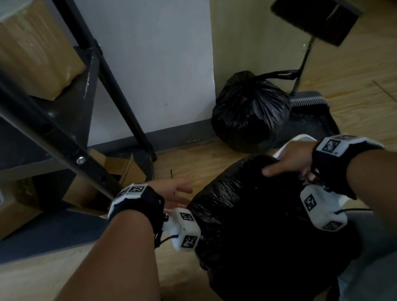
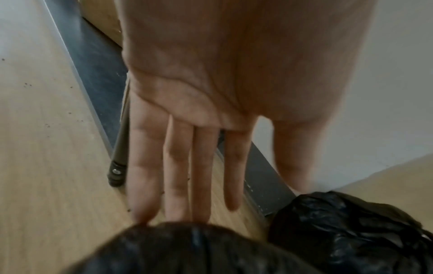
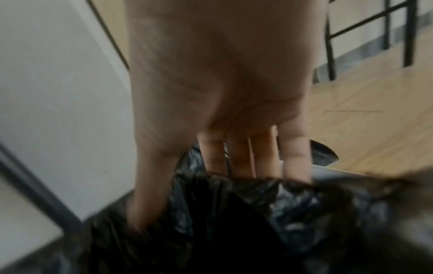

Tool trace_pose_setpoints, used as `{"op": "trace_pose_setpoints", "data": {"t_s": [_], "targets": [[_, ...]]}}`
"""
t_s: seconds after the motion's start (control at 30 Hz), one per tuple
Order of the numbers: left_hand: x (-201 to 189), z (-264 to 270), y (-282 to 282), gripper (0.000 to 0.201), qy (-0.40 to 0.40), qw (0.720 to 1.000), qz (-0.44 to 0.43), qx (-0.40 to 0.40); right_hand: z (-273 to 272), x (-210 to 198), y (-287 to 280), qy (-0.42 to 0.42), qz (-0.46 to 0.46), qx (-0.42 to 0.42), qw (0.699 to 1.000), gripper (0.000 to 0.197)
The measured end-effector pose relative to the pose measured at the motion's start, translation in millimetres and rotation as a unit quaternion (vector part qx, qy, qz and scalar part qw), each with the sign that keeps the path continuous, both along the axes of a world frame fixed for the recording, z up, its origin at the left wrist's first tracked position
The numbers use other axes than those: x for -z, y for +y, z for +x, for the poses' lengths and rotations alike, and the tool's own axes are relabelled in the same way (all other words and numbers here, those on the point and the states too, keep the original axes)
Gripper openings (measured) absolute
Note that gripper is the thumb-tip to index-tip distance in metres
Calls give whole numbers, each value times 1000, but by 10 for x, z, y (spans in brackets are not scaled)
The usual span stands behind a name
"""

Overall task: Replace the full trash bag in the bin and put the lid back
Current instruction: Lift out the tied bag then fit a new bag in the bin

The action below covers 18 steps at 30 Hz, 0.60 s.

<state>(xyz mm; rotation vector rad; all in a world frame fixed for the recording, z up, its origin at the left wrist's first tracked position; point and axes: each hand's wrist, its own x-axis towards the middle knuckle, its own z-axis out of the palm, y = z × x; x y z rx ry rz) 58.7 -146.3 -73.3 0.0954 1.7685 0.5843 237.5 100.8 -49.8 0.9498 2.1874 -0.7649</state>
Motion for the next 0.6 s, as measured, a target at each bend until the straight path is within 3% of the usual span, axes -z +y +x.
{"op": "trace_pose_setpoints", "data": {"t_s": [0.1,0.17,0.23,0.3,0.37,0.47,0.53,0.6], "targets": [[-21,119,68,65,-12,995,-31,97,105,120,-69,-103,7,-79,992,46],[5,175,78,78,7,984,-62,169,160,202,-103,-127,15,-68,990,42],[43,195,83,78,29,977,-86,192,183,261,-98,-94,23,-62,993,23],[79,187,69,63,62,983,-92,147,171,294,-21,-42,53,-28,997,19],[50,173,59,55,80,993,-60,68,151,230,29,18,57,65,996,24],[-117,124,106,81,81,996,0,-21,45,138,90,84,51,153,983,32],[-270,118,165,84,90,996,13,-21,-42,51,133,138,48,186,971,29],[-380,87,205,65,136,991,-2,16,-88,-79,163,152,49,186,970,30]]}}
